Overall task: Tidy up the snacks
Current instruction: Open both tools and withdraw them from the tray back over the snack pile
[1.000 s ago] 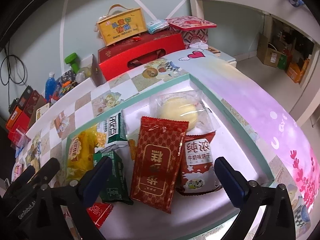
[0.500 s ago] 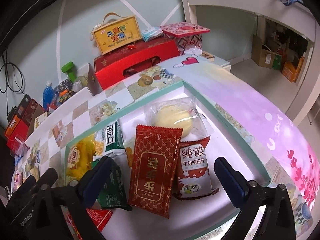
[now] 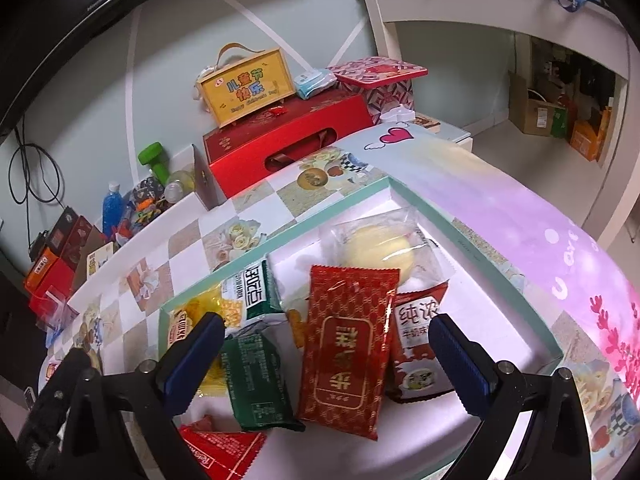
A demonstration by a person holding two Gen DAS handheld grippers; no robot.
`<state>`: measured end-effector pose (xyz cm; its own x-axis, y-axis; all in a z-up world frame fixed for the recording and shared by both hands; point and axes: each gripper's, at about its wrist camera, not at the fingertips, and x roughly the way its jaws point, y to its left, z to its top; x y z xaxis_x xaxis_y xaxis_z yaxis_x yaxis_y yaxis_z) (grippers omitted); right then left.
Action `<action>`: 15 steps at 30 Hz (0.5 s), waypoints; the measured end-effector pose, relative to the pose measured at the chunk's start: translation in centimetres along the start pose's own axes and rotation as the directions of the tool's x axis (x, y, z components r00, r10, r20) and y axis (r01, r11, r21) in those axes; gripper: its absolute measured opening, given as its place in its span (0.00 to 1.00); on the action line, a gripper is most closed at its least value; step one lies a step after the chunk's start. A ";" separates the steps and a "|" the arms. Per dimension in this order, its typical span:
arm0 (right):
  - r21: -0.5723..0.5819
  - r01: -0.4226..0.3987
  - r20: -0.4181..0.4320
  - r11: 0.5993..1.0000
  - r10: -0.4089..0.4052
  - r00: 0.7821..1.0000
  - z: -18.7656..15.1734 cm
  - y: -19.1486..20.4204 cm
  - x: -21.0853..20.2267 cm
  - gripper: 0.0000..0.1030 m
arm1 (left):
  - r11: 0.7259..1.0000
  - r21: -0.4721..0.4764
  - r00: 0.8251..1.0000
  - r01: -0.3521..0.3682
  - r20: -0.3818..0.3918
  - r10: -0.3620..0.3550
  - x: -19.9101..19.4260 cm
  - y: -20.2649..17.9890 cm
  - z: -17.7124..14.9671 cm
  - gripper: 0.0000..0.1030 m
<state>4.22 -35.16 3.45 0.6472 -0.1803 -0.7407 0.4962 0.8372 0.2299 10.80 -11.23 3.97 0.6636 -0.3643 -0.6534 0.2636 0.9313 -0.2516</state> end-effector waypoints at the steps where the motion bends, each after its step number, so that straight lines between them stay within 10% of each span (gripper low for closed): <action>1: -0.001 -0.002 -0.003 1.000 0.002 1.000 0.0 0.2 0.0 1.00 | 1.000 -0.015 1.000 0.011 -0.014 -0.011 0.0 0.3 0.0 1.00; 15: -0.043 0.025 0.049 0.999 -0.023 0.999 -0.2 2.8 -0.8 1.00 | 0.995 -0.018 0.995 -0.100 0.017 0.100 -1.0 4.6 0.5 1.00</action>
<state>4.92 -32.58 4.58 0.6636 -0.2247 -0.7136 0.4870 0.8538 0.1840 11.70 -6.60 3.83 0.6983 -0.2691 -0.6633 0.1833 0.9630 -0.1977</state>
